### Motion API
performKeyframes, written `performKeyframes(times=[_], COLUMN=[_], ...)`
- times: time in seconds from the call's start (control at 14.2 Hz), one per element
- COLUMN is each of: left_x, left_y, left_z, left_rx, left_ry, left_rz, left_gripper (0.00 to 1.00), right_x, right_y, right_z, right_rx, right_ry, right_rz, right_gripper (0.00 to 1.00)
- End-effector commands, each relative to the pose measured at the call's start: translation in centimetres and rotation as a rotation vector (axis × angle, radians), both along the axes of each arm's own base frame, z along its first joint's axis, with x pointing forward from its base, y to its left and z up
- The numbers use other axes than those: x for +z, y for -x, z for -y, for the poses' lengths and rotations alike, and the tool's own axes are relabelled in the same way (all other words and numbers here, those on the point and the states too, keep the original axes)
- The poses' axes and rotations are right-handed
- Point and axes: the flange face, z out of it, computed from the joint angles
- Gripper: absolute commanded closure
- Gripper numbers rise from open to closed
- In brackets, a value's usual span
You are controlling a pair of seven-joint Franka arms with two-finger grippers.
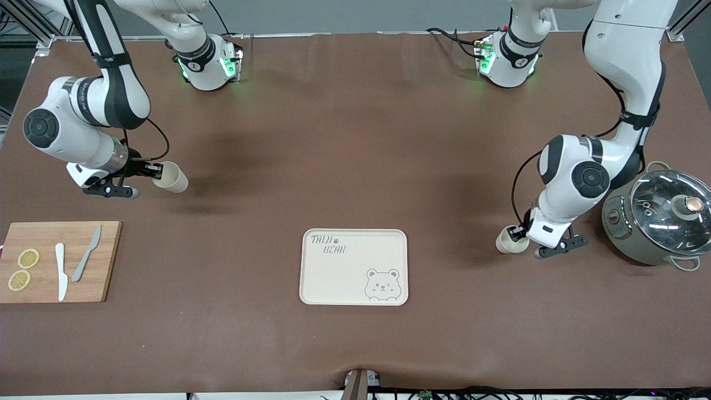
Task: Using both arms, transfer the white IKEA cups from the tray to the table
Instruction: 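Lower both cups onto the table and open both grippers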
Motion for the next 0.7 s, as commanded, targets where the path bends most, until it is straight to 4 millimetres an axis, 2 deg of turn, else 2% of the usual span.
performKeyframes(times=[0.0,0.21,0.28,0.49,0.63], left_x=[3.6,6.2,7.5,13.1,17.8], left_y=[-0.2,-0.6,-0.8,-2.0,-2.7], left_z=[-0.3,0.0,-0.1,-0.8,-1.1], left_rx=[0.012,0.016,0.016,-0.002,0.007], left_ry=[0.008,0.006,0.002,-0.024,-0.033], left_rz=[0.01,0.012,0.01,-0.042,-0.069], left_gripper=[0.0,0.0,0.0,0.0,0.0], right_x=[-1.3,-3.0,-3.6,-6.3,-7.4], right_y=[0.9,1.5,1.7,2.7,3.0], right_z=[-0.1,0.7,1.7,5.0,5.5], right_rx=[0.027,0.036,0.024,0.059,0.052], right_ry=[0.008,0.005,0.004,-0.005,-0.008], right_rz=[0.022,0.027,0.024,0.044,0.034], right_gripper=[1.0,1.0,1.0,1.0,1.0])
